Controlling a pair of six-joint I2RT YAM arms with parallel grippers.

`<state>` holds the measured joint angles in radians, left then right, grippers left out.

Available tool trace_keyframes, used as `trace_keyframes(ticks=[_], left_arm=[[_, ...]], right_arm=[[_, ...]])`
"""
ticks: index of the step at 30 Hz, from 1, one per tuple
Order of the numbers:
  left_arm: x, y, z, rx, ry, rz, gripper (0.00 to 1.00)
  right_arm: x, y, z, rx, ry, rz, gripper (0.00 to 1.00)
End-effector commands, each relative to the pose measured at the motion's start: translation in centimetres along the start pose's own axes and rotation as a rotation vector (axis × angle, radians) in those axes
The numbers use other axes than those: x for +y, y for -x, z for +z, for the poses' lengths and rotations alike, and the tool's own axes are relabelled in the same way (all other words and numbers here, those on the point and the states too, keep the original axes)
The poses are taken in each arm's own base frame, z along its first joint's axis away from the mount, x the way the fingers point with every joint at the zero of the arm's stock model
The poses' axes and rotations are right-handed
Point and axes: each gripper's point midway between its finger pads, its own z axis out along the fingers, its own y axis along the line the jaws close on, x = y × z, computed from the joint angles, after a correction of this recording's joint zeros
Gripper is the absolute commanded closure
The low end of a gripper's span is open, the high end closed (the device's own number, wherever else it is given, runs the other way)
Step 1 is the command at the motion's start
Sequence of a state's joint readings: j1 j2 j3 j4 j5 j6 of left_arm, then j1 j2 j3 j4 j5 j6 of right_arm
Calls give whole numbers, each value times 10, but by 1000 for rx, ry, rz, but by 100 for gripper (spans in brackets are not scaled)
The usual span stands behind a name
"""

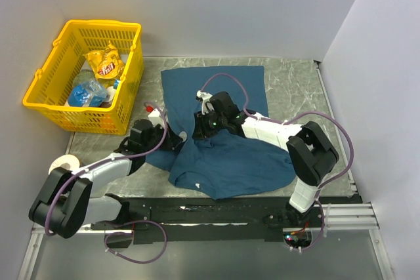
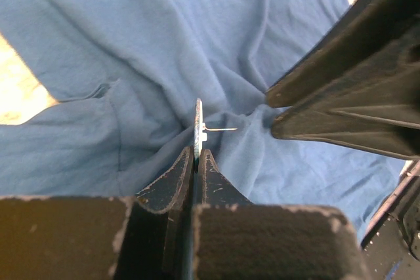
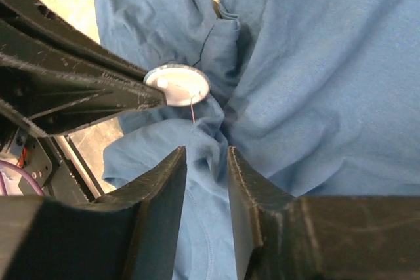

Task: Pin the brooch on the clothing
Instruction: Pin the brooch to the clothes.

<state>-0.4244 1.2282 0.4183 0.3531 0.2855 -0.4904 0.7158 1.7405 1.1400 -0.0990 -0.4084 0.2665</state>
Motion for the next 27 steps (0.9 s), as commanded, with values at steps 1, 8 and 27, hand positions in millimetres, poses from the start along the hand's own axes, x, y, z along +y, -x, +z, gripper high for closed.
trace_keyframes(ticks=[1,8,27], left_arm=[[-18,16,1,-51,-95,30,99],[-33,20,-10,-89,-189,0,99],[-48,22,-17,-127,-348,-81,99]], right_arm=[[5,12,2,-41,16,-30,65],[1,11,3,-48,3,-18,74],[7,34,-21,-150,50,0,45]])
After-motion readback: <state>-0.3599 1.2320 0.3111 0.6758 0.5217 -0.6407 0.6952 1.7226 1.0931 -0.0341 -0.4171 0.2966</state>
